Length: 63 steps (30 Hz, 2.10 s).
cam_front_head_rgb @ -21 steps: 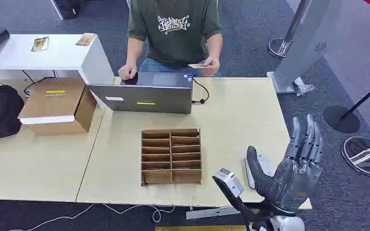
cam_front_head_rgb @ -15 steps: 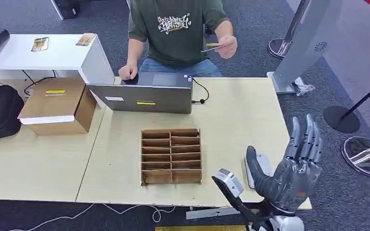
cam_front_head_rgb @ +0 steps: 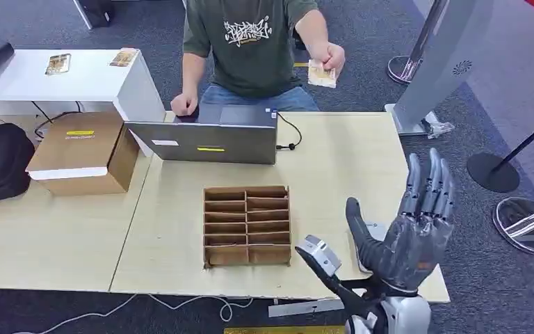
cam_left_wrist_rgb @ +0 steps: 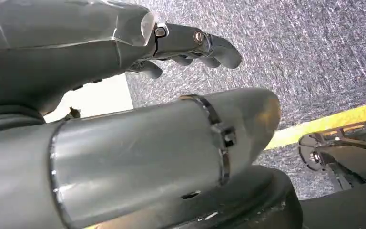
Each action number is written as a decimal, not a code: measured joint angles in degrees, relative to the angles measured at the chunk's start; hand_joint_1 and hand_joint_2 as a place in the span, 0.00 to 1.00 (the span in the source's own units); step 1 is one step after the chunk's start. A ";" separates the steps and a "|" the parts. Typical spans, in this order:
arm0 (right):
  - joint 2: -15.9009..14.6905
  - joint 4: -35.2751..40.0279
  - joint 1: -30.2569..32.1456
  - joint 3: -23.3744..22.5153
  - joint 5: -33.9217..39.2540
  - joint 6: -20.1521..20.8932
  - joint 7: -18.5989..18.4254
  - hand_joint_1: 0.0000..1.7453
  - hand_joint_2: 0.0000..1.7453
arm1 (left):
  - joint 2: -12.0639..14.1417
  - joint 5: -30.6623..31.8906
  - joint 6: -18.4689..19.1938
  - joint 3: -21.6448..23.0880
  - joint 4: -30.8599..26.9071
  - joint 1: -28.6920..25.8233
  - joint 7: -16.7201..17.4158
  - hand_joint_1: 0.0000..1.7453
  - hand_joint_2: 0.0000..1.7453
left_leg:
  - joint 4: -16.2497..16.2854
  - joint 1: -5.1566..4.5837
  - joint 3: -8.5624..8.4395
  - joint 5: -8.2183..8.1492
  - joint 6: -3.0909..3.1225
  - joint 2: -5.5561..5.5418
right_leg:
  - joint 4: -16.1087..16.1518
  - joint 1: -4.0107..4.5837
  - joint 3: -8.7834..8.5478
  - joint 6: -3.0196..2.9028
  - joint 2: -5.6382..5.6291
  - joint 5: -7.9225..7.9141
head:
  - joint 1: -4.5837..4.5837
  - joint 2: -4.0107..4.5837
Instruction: Pass the card to the sensor for recognition and then transmit it.
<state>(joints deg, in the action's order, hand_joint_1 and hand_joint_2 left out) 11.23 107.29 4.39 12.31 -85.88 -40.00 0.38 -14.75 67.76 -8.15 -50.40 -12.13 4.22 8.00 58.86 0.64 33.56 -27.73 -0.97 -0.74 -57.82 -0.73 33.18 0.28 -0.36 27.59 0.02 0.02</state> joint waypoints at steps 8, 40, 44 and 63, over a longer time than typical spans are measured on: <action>0.20 -13.82 -14.51 -0.24 1.57 0.04 4.17 0.00 1.00 | -0.04 1.57 0.72 0.00 0.00 0.52 0.50 0.00 0.00 | 0.01 0.00 -0.09 0.09 -0.04 0.04 | -0.02 0.00 -0.06 0.01 -0.05 -0.09 | 0.00 0.00; 3.26 -47.47 -39.09 1.62 1.97 -0.02 1.77 0.00 1.00 | 0.50 2.86 4.07 0.11 0.00 2.34 3.37 0.00 0.00 | 0.03 0.01 -0.08 0.15 -0.08 0.02 | -0.05 0.00 -0.03 -0.07 -0.03 -0.17 | 0.00 -0.02; 3.26 -47.84 -39.15 1.62 2.07 -0.02 1.92 0.00 1.00 | 0.61 2.82 4.07 0.09 0.00 2.35 3.37 0.00 0.00 | 0.03 0.01 -0.08 0.15 -0.08 0.02 | -0.05 0.00 -0.03 -0.07 -0.03 -0.16 | 0.00 0.00; 3.26 -49.89 -40.33 2.27 2.80 -0.02 2.57 1.00 1.00 | 0.94 2.01 4.00 0.11 0.00 2.34 3.37 0.00 0.00 | 0.03 0.01 -0.07 0.15 -0.08 0.02 | -0.05 0.00 -0.03 -0.07 -0.03 -0.16 | 0.00 0.00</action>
<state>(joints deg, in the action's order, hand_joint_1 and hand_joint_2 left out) 14.49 57.40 -35.94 14.58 -83.08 -40.02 2.95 -13.81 69.77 -4.15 -50.29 -12.13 6.56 11.37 58.90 0.65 33.48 -27.58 -1.05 -0.72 -57.88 -0.73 33.15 0.20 -0.39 27.43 0.02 0.02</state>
